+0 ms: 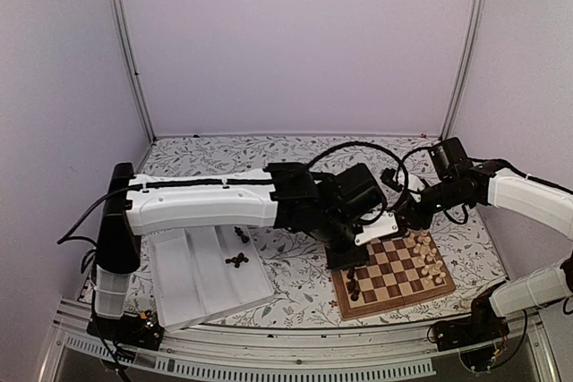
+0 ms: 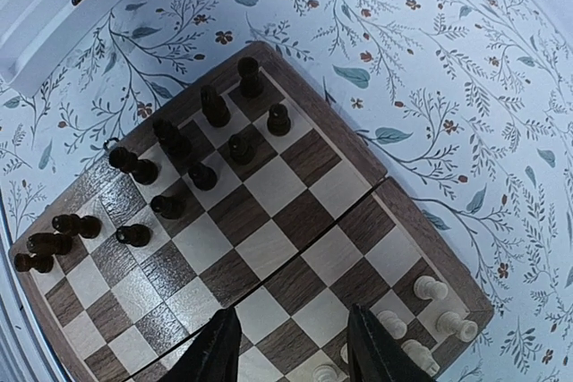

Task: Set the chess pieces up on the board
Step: Pick up the chess piece from the storage box.

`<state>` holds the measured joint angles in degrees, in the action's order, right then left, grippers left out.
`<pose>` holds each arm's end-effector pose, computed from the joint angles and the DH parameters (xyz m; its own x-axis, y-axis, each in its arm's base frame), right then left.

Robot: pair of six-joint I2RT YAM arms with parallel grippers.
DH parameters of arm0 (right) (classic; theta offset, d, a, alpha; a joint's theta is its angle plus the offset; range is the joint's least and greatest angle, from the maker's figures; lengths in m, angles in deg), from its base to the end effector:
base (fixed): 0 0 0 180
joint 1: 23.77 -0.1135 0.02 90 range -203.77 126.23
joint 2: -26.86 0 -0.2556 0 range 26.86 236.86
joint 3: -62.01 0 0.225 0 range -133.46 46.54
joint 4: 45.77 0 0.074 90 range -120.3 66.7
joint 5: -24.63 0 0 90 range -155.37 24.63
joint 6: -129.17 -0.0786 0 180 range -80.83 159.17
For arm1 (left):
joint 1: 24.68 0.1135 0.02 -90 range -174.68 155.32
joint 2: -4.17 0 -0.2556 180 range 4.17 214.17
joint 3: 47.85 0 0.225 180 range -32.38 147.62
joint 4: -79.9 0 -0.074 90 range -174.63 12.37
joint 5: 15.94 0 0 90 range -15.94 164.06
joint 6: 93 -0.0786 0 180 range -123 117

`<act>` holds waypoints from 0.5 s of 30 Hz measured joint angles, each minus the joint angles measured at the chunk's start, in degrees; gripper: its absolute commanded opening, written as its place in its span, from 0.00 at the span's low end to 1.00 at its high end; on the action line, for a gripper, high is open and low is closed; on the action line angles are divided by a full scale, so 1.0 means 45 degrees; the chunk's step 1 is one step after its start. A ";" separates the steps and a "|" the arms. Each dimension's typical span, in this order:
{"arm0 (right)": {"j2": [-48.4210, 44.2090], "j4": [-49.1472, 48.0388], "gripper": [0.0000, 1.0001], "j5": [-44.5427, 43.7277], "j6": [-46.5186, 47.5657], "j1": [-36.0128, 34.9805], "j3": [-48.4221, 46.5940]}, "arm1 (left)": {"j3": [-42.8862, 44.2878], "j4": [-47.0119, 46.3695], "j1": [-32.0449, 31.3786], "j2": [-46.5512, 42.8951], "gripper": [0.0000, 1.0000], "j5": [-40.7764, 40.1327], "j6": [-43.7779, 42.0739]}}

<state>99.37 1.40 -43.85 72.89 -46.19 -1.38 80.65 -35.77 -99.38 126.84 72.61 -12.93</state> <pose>0.2173 0.1209 0.1992 -0.3382 -0.6982 -0.6310 -0.8785 0.4746 -0.0543 0.1237 -0.4446 0.2214 -0.0559 0.8578 -0.5110 0.9852 0.1306 0.1114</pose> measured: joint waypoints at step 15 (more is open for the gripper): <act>-0.0034 0.1792 0.42 0.1350 0.0869 -0.0607 -0.3730 | -0.9481 -0.4138 0.3356 -0.7427 0.42 -0.1758 0.2934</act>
<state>99.22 9.47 -37.78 76.80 -48.92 -18.17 37.99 -54.39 -84.27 93.43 64.70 0.27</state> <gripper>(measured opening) 0.419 0.423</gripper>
